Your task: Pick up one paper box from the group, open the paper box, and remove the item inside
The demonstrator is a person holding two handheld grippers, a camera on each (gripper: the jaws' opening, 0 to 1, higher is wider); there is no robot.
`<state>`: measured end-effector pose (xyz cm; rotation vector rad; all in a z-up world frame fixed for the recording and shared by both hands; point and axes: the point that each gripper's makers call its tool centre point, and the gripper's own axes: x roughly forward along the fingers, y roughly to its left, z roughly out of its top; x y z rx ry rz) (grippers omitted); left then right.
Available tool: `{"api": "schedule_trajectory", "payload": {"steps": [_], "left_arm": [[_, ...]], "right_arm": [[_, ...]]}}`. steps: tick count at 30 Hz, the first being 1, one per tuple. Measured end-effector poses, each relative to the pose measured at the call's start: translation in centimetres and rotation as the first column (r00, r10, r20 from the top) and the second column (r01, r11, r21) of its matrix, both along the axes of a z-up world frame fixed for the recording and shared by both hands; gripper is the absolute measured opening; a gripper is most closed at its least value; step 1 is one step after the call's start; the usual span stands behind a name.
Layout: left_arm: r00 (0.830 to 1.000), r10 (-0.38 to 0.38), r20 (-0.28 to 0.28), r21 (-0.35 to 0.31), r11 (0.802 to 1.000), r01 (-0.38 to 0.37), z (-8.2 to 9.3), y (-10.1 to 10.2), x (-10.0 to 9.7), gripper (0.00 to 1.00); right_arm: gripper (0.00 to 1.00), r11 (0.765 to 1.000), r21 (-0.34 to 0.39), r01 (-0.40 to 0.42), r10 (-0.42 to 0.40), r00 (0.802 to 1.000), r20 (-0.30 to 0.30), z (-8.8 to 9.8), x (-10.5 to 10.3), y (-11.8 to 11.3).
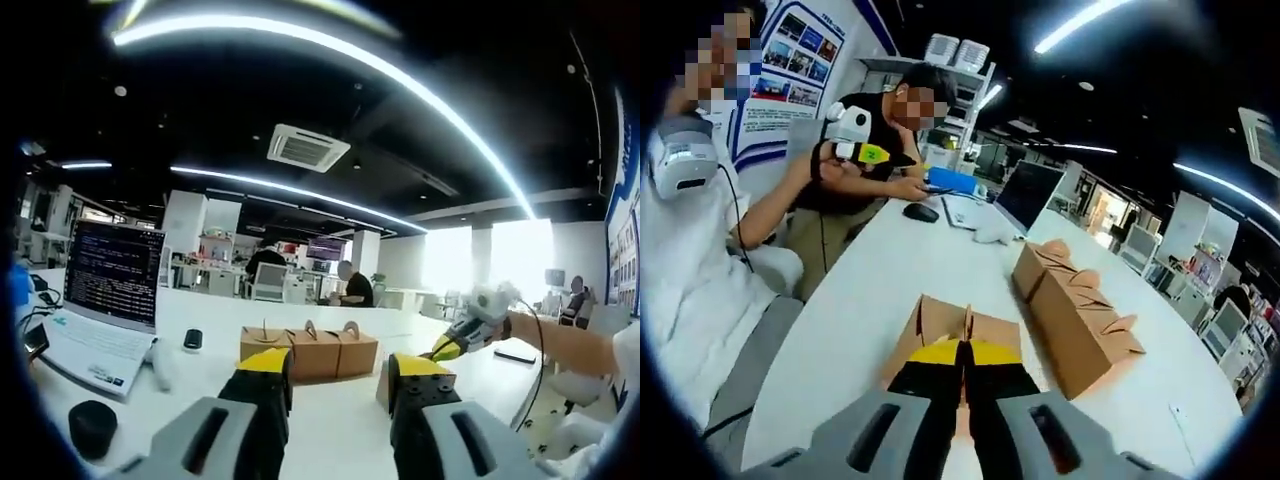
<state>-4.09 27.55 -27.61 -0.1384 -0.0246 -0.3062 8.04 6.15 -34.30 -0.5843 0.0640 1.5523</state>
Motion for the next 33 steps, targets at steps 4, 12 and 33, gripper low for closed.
{"api": "schedule_trajectory", "payload": {"steps": [4, 12, 33], "left_arm": [[1.0, 0.0, 0.0, 0.002, 1.0, 0.0, 0.0, -0.2, 0.2, 0.39], [1.0, -0.028, -0.005, 0.017, 0.999, 0.028, -0.3, -1.4, 0.5, 0.39], [0.999, -0.037, -0.012, 0.014, 0.999, 0.038, -0.4, -1.6, 0.6, 0.39]], "right_arm": [[0.03, 0.998, -0.04, -0.044, 0.043, 0.999, -0.009, 0.0, -0.1, 0.3], [0.03, 0.994, -0.098, -0.038, 0.042, 0.999, 0.033, -0.3, 1.5, 0.4], [0.33, 0.997, 0.025, 0.076, -0.073, 0.991, -0.11, 1.7, 0.3, 0.3]]}}
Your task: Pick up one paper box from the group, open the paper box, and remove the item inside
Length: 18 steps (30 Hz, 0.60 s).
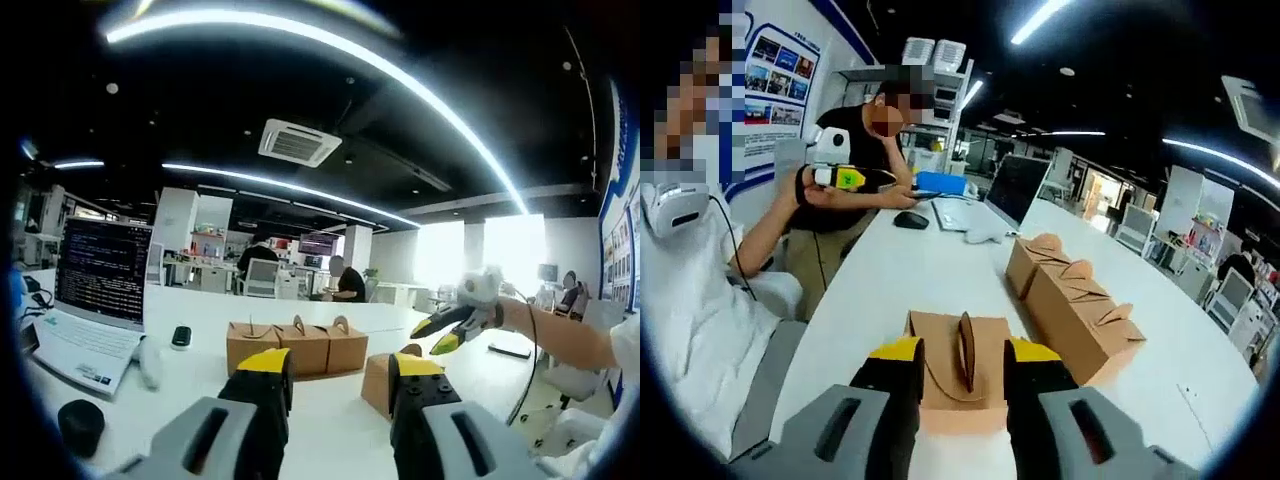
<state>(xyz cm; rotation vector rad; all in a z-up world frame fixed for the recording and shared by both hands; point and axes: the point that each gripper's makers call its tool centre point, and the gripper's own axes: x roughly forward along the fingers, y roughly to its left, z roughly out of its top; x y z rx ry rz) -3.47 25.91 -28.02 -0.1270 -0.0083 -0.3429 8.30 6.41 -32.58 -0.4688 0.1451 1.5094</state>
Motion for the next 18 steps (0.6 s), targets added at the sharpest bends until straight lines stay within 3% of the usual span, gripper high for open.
{"api": "schedule_trajectory", "payload": {"steps": [11, 15, 18], "left_arm": [[1.0, -0.009, -0.003, 0.002, 1.0, 0.009, -0.1, -0.4, 0.0, 0.39], [1.0, -0.014, -0.003, 0.003, 1.0, 0.014, -0.1, -0.6, 0.0, 0.39], [1.0, -0.019, -0.002, 0.001, 1.0, 0.019, 0.0, -0.8, 0.0, 0.4]], "right_arm": [[0.3, 0.994, 0.076, 0.082, -0.08, 0.996, -0.035, 1.7, -1.3, 0.2], [0.29, 0.977, 0.137, 0.164, -0.159, 0.986, -0.05, 2.9, -1.7, 0.2], [0.28, 0.95, 0.161, 0.267, -0.255, 0.963, -0.091, 3.3, -1.2, -0.2]]}}
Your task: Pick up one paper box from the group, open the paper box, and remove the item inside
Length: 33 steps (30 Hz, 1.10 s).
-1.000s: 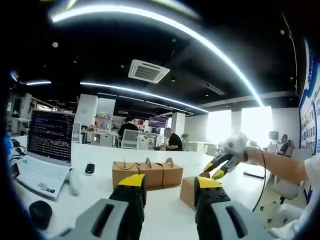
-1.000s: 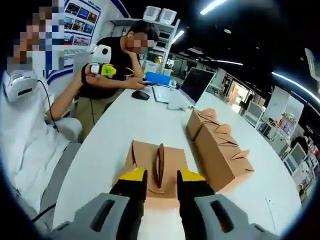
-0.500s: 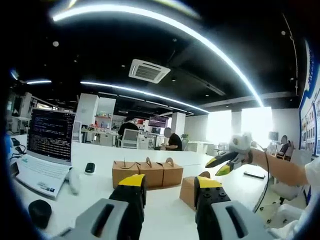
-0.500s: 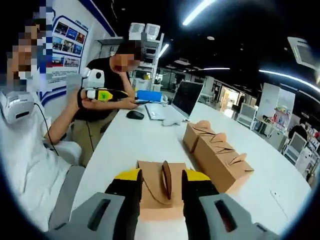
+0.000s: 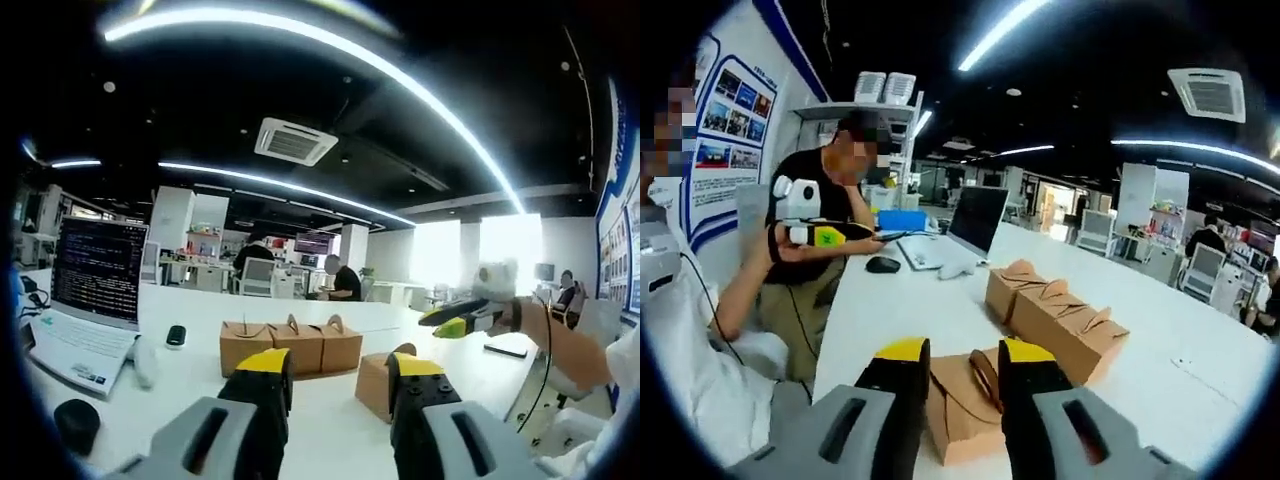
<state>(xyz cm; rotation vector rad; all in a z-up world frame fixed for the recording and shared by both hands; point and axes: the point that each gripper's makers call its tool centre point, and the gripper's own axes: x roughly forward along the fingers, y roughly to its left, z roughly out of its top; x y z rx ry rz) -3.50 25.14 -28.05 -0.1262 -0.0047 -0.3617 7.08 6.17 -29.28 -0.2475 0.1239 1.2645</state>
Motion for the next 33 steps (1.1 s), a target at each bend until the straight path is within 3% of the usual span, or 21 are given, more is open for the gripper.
{"api": "schedule_trajectory", "payload": {"steps": [5, 10, 33], "left_arm": [[1.0, -0.007, 0.003, 0.001, 1.0, 0.007, 0.1, -0.2, -0.1, 0.39], [1.0, -0.011, 0.004, 0.0, 1.0, 0.011, 0.2, -0.4, -0.2, 0.39], [0.998, -0.062, -0.007, 0.009, 0.998, 0.063, 0.1, -2.7, -0.1, 0.4]], "right_arm": [[0.27, 0.995, 0.039, 0.088, -0.088, 0.996, -0.009, 1.0, -0.5, -0.9], [0.27, 0.985, 0.04, 0.17, -0.172, 0.984, 0.056, 1.7, -0.4, -2.3], [0.26, 0.945, 0.093, 0.313, -0.316, 0.949, 0.017, -0.4, -1.7, -8.5]]}}
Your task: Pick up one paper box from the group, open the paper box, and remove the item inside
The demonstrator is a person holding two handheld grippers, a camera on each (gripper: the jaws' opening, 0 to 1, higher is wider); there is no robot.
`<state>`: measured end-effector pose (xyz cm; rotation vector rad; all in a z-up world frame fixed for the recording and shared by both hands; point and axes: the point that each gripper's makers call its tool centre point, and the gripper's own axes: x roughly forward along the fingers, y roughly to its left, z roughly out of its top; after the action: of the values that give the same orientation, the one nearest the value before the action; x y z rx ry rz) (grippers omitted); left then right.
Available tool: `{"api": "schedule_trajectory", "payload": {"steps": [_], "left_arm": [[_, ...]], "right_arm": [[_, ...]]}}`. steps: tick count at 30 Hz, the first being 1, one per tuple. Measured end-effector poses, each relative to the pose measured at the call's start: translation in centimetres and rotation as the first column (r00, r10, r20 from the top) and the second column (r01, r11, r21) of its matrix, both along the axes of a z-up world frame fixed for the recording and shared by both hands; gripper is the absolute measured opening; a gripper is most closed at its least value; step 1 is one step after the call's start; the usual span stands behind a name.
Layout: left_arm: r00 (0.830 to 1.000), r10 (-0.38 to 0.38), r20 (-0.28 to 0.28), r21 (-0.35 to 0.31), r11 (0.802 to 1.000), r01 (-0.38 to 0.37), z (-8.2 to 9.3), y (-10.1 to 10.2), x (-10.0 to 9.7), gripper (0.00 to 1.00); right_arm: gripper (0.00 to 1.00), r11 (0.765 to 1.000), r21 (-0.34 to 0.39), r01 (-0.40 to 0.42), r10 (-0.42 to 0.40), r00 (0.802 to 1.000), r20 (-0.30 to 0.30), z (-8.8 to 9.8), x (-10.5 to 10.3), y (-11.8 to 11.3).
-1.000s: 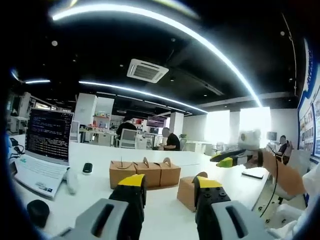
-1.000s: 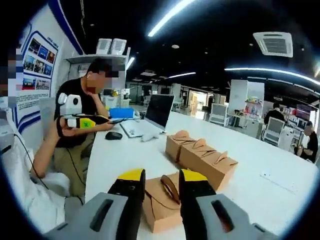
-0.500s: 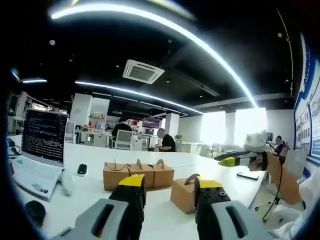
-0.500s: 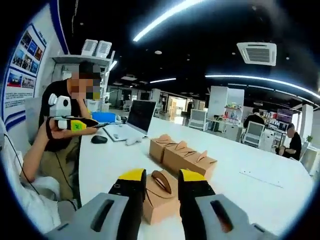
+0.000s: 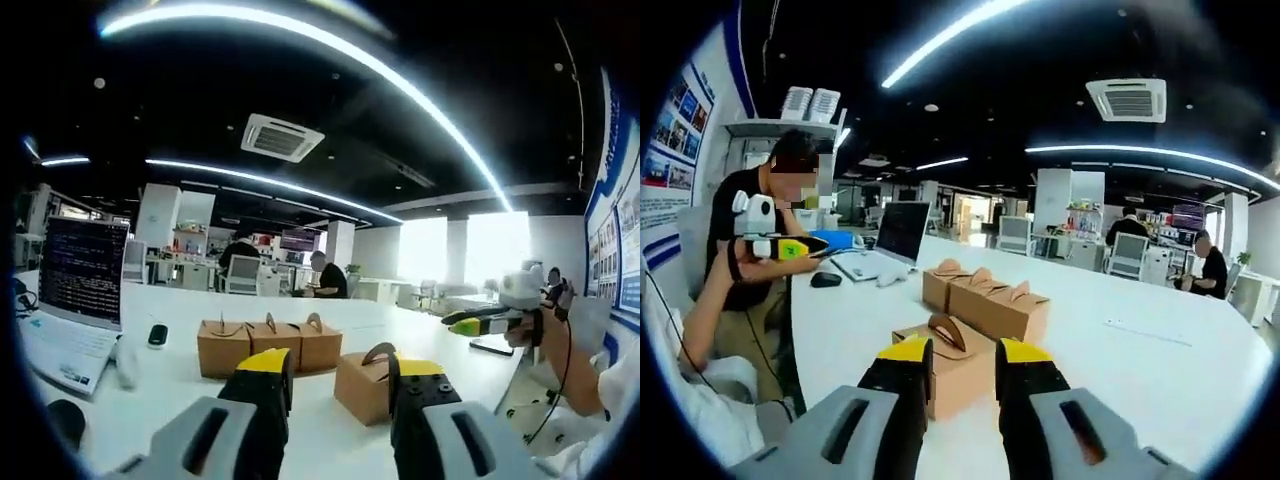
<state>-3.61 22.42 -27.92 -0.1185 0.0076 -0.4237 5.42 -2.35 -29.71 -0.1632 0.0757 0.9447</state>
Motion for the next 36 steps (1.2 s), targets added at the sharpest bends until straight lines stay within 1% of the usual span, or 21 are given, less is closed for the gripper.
{"api": "schedule_trajectory", "payload": {"steps": [8, 16, 28, 36], "left_arm": [[1.0, -0.002, -0.002, 0.005, 1.0, 0.002, -0.1, -0.3, 0.0, 0.4], [1.0, -0.006, -0.015, 0.013, 1.0, 0.006, -0.5, -0.7, 0.3, 0.4], [1.0, -0.008, -0.017, 0.028, 1.0, 0.009, -0.7, -1.3, 0.4, 0.4], [1.0, -0.006, -0.019, 0.032, 0.999, 0.006, -0.9, -1.4, 0.4, 0.39]], "right_arm": [[0.26, 0.999, 0.034, 0.012, -0.012, 1.0, -0.008, -0.6, -0.5, -0.9], [0.26, 0.999, 0.041, 0.023, -0.022, 0.999, -0.025, -2.1, -0.7, -2.0], [0.26, 0.999, 0.031, 0.032, -0.032, 0.999, -0.012, -1.9, -0.9, -2.6], [0.26, 0.999, 0.041, 0.033, -0.032, 0.999, -0.012, -1.6, -1.0, -2.8]]}}
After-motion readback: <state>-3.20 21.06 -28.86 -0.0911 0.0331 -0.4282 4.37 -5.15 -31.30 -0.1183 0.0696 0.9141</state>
